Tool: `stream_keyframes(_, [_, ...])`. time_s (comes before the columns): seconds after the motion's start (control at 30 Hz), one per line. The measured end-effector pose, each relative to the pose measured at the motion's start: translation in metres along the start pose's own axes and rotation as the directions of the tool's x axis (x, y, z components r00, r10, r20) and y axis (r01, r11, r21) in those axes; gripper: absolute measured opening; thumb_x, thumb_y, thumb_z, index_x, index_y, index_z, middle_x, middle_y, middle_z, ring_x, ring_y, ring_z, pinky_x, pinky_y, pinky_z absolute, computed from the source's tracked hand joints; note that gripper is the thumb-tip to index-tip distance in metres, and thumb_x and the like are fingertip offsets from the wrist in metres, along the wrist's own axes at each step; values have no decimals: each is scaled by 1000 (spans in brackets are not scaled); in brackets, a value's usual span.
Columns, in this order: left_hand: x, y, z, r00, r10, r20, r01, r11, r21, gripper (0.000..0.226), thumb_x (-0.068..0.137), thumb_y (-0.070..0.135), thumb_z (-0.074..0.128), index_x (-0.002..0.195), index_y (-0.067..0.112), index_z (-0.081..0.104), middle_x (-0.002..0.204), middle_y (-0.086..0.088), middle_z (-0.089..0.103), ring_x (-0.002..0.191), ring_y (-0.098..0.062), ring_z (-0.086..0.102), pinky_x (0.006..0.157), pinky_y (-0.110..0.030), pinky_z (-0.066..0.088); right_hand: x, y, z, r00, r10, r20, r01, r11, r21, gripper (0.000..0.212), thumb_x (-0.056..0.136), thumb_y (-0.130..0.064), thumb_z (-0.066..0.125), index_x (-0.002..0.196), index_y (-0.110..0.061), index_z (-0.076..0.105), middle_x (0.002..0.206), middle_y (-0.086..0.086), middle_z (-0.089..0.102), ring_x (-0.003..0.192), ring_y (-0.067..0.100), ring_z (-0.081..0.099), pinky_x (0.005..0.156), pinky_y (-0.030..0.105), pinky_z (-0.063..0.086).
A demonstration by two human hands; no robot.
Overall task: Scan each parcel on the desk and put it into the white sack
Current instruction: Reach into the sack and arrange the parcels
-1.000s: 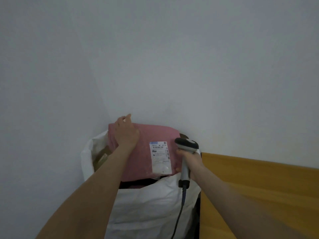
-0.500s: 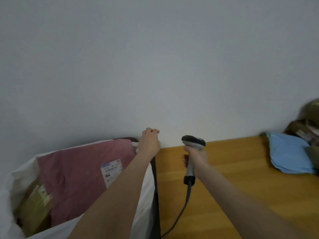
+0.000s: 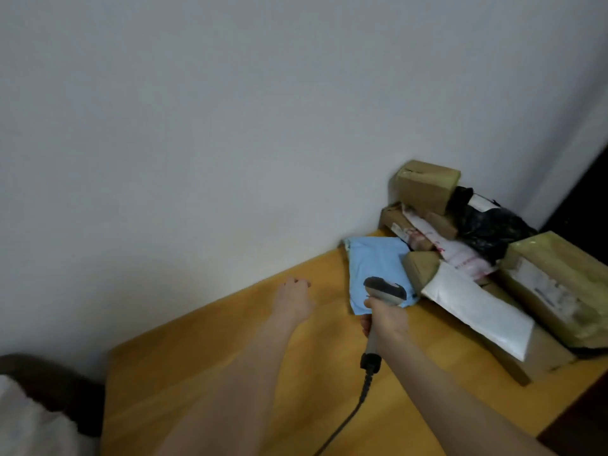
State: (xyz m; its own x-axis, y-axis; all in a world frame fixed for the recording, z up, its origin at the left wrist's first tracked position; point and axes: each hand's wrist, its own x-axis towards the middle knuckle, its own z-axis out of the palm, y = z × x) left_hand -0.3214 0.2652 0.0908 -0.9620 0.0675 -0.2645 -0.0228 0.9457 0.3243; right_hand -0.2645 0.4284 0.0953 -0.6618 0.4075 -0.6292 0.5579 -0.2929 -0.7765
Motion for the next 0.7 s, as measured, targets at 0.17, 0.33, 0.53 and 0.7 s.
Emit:
stream_keyframes(0.17, [58,71,67,972,-118,203,186,915,-358,83,82,45,69,146,11,30,147,-12,36,131,-26,42,103,-36,41,80,-24,-51,997,4,-83,-4,1000,-8,16,84,-11,65,72,-3,59,60,11,62,50,20,52,58,32,45])
stream_keyframes(0.33, [104,98,120,917,-221,332,396,590,-703,84,83,28,73,145,-3,26,148,-15,35,134,-30,39,104,-34,34,139,-28,-70,997,31,-67,-29,999,30,16,84,-10,65,70,-3,60,56,11,61,48,21,51,59,34,44])
stream_keyframes(0.53, [130,106,155,862,-447,238,436,414,-799,37,85,10,70,114,-11,61,116,-20,63,96,-27,59,79,-29,42,167,-23,-69,993,117,-4,-117,990,73,12,85,-6,64,75,0,61,56,12,58,46,20,50,50,29,42])
stream_keyframes(0.7, [138,88,95,854,-520,-28,305,543,-782,21,83,14,70,100,2,71,93,-12,70,90,-28,65,75,-29,47,162,-32,-58,995,94,20,-95,994,58,13,84,-9,65,74,-2,62,56,11,59,45,19,52,52,29,45])
